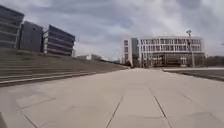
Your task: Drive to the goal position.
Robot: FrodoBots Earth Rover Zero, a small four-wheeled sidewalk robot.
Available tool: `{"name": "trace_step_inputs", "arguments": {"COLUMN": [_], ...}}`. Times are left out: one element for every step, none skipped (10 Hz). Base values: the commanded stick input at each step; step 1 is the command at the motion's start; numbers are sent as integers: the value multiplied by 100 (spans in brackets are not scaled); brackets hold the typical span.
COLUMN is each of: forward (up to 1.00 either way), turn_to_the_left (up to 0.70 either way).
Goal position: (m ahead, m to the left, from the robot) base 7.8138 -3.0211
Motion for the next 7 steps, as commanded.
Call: {"name": "trace_step_inputs", "arguments": {"forward": [50,50,50,50,50,50,50], "turn_to_the_left": [0,0,0,0,0,0,0]}}
